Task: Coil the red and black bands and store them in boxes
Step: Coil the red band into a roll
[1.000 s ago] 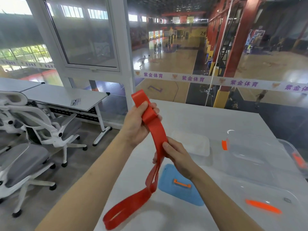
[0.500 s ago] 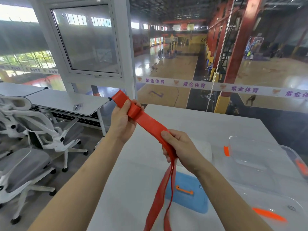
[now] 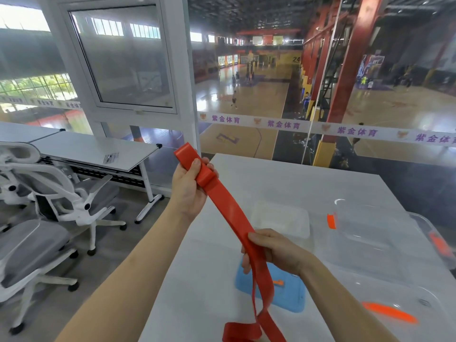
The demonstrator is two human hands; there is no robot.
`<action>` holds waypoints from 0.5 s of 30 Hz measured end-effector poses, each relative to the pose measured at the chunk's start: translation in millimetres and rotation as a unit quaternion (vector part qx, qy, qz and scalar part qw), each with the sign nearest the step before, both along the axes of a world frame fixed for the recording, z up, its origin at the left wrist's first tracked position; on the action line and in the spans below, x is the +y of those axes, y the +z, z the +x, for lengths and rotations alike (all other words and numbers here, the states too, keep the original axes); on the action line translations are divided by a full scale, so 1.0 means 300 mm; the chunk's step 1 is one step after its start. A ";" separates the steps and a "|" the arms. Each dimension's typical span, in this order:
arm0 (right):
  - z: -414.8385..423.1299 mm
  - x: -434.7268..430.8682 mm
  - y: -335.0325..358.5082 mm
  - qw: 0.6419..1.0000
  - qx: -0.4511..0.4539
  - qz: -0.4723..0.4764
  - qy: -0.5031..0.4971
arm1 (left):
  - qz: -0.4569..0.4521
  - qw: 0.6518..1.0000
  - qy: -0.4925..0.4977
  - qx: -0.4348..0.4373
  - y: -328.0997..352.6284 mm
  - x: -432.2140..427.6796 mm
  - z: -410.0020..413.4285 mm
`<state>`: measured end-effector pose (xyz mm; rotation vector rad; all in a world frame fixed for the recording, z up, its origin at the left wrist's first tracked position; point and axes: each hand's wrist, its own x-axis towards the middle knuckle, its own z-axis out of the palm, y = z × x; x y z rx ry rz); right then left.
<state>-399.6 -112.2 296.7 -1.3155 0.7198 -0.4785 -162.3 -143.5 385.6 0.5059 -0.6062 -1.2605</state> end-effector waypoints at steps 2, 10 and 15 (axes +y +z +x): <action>-0.011 0.001 -0.033 1.000 0.016 0.000 -0.014 | 0.007 0.999 0.015 -0.036 -0.021 -0.006 0.007; -0.042 -0.013 -0.006 0.987 0.059 -0.041 -0.141 | 0.025 0.949 0.079 -0.304 -0.149 0.013 0.025; -0.058 -0.022 0.034 0.984 0.043 -0.036 -0.172 | 0.031 0.864 0.084 -0.495 -0.221 0.028 0.006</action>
